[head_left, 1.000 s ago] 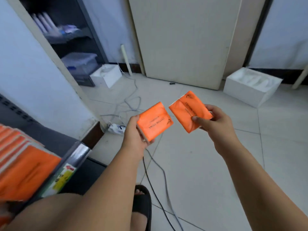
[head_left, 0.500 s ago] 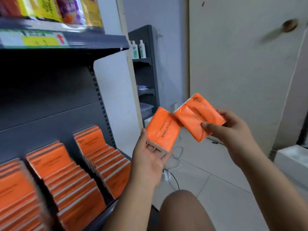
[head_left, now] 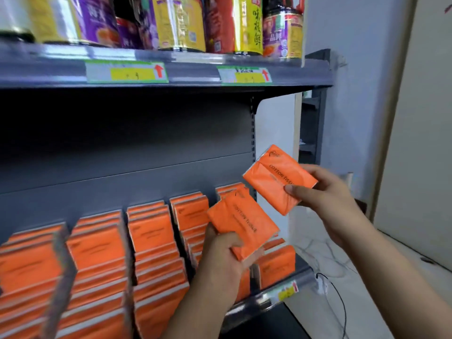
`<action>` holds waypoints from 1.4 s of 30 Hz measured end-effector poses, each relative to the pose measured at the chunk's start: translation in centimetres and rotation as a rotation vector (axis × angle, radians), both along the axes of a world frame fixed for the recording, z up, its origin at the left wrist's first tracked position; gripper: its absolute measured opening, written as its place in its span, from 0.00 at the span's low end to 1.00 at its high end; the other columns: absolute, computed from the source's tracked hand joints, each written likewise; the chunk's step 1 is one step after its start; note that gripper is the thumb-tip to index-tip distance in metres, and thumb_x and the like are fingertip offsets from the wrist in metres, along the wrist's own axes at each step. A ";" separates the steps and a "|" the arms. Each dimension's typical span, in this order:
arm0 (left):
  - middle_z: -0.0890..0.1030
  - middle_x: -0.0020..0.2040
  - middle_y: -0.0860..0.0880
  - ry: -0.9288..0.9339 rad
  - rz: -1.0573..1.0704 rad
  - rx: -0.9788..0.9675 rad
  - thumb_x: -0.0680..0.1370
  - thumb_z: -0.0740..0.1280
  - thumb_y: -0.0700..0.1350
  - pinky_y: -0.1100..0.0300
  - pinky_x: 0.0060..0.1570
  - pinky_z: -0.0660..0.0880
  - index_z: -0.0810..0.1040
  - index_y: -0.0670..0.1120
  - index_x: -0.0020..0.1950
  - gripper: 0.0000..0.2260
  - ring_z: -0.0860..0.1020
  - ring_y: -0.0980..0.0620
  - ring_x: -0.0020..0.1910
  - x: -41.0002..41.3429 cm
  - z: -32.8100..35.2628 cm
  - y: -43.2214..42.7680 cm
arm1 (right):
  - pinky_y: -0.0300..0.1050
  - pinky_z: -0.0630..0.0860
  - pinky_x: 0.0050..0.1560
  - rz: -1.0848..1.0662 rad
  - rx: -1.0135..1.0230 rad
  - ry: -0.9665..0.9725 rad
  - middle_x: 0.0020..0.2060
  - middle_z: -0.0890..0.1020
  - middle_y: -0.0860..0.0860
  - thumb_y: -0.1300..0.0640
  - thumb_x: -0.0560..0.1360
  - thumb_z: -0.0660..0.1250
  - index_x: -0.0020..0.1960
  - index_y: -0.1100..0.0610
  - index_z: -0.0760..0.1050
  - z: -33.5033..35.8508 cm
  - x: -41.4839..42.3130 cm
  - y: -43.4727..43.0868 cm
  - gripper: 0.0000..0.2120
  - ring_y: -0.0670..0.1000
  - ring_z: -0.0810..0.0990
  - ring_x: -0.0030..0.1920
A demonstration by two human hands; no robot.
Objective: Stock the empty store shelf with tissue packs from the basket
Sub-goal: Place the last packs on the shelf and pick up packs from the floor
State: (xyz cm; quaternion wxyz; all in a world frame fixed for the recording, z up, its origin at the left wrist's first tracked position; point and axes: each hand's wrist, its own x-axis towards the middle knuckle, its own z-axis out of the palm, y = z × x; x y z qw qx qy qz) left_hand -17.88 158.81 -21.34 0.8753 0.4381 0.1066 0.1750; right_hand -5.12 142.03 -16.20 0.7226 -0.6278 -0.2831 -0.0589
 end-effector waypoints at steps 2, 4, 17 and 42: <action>0.87 0.56 0.45 0.016 0.041 -0.016 0.79 0.60 0.35 0.44 0.45 0.83 0.80 0.52 0.62 0.18 0.86 0.42 0.53 -0.3 -0.2 1.3 | 0.53 0.83 0.50 0.027 -0.062 -0.016 0.51 0.87 0.55 0.68 0.72 0.76 0.58 0.53 0.82 0.3 0.5 1.3 0.18 0.57 0.86 0.51; 0.87 0.56 0.48 0.032 0.083 0.031 0.80 0.67 0.42 0.45 0.52 0.80 0.81 0.54 0.62 0.13 0.85 0.44 0.56 -0.4 -0.5 2.7 | 0.52 0.84 0.51 0.046 -0.116 -0.025 0.50 0.87 0.53 0.67 0.72 0.76 0.57 0.52 0.83 0.6 1.2 2.3 0.17 0.56 0.86 0.51; 0.84 0.52 0.44 0.048 0.412 0.344 0.78 0.70 0.34 0.50 0.43 0.84 0.75 0.52 0.55 0.14 0.85 0.46 0.50 3.2 -1.2 11.1 | 0.49 0.83 0.51 0.090 -0.308 -0.124 0.50 0.85 0.49 0.65 0.72 0.77 0.56 0.49 0.80 1.2 7.9 9.9 0.17 0.51 0.84 0.51; 0.81 0.51 0.46 0.459 0.483 1.836 0.72 0.72 0.35 0.55 0.43 0.72 0.80 0.44 0.54 0.13 0.79 0.43 0.52 10.8 -1.4 17.6 | 0.62 0.84 0.53 0.033 -0.445 -0.059 0.48 0.85 0.51 0.66 0.70 0.74 0.49 0.52 0.81 -5.1 17.6 12.4 0.13 0.56 0.84 0.51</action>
